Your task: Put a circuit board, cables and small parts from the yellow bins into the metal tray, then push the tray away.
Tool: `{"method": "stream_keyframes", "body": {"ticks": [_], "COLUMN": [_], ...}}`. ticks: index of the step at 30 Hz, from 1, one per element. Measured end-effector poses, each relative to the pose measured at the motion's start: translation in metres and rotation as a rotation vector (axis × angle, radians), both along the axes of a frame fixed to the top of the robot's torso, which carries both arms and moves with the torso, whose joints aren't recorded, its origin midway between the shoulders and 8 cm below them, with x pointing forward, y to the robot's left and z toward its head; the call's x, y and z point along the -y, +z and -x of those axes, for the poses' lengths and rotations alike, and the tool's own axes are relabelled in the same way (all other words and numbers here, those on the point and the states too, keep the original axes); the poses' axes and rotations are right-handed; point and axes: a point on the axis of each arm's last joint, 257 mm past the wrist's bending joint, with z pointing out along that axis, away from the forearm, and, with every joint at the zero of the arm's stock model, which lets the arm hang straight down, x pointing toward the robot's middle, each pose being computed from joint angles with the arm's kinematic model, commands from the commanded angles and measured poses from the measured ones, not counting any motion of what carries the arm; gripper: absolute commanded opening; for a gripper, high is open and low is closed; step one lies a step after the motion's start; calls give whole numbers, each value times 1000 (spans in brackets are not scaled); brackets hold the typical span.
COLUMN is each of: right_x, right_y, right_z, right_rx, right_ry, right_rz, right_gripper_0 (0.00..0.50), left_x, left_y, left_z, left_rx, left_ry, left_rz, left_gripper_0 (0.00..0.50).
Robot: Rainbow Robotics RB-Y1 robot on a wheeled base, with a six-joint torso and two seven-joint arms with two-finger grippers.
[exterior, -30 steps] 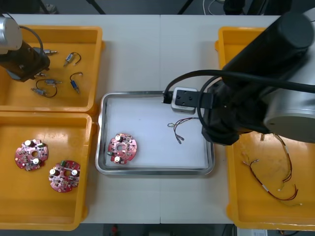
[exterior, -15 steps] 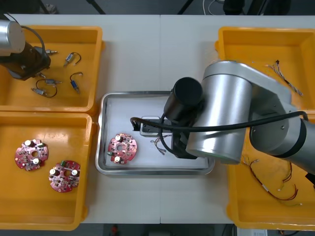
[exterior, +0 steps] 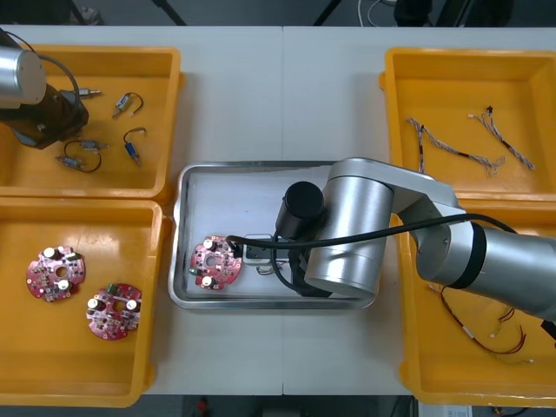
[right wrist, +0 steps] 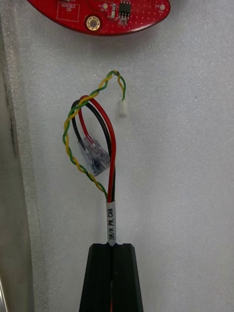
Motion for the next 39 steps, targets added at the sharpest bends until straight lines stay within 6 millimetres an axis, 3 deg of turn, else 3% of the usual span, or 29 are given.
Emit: {"method": "stream_keyframes", "body": {"ticks": [1, 2, 3, 4, 5, 6, 15, 22, 32, 39], "right_x": [0, 1, 2, 2, 2, 3, 3, 7, 39, 42], "right_y": [-2, -2, -2, -2, -1, -1, 4, 35, 80, 123], "right_z": [-1, -3, -4, -6, -7, -8, -10, -8, 4, -13], "right_rx": [-1, 1, 4, 10, 15, 17, 15, 18, -3, 68], "right_ry": [-3, -7, -9, -11, -11, -12, -9, -41, -166, -213], "right_rz": [-1, 0, 1, 2, 3, 4, 0, -14, -37, -155], "right_gripper_0": [0, 90, 252, 336, 484, 500, 500, 500, 500, 500], "left_x": [0, 0, 0, 0, 0, 0, 1, 14, 44, 68], "left_y": [0, 0, 0, 0, 0, 0, 2, 5, 53, 74], "left_z": [0, 0, 0, 0, 0, 0, -1, 7, 28, 48], "left_rx": [0, 0, 0, 1, 1, 1, 5, -38, -97, -154], "left_ry": [0, 0, 0, 0, 0, -1, -4, -22, -71, -140], "left_rz": [0, 0, 0, 0, 0, 0, -1, 11, 51, 7], "left_gripper_0": [0, 0, 0, 0, 0, 0, 0, 0, 0, 0]}}
